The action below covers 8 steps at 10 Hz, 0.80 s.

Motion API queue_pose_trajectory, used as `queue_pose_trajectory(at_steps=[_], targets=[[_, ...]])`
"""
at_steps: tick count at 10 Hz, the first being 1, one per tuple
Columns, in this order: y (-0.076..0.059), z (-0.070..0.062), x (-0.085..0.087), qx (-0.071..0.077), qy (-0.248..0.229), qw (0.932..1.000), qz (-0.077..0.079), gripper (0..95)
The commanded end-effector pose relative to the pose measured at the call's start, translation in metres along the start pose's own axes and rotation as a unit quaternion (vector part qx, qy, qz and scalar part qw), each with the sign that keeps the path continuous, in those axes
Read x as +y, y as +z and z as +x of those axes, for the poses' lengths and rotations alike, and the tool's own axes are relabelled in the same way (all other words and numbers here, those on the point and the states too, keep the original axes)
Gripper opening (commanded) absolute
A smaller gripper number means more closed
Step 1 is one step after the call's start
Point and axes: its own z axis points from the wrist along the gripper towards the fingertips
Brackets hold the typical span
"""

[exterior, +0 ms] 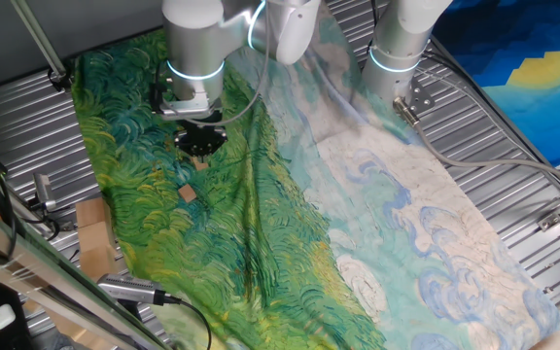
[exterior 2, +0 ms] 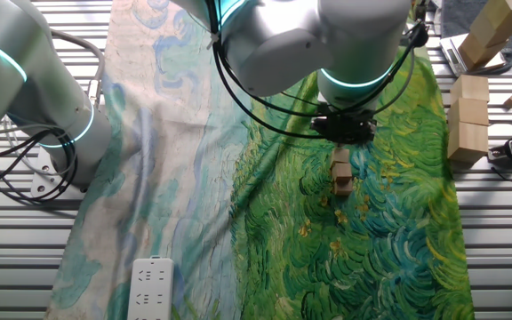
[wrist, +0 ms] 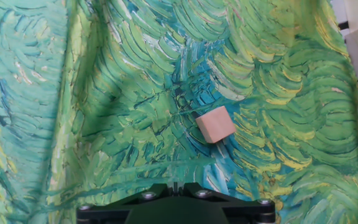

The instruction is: Stack the blocks into a pyramid shape

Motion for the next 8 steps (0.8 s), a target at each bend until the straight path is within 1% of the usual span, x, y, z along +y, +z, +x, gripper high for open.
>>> queue_pose_trajectory(at_steps=[1, 8], targets=[[-0.0001, 0.0023, -0.0009, 0.002, -0.003, 1.0, 0.003, 0.0], [0.0002, 0.0046, -0.0014, 0.005, -0.012, 0.9999, 0.005, 0.0]])
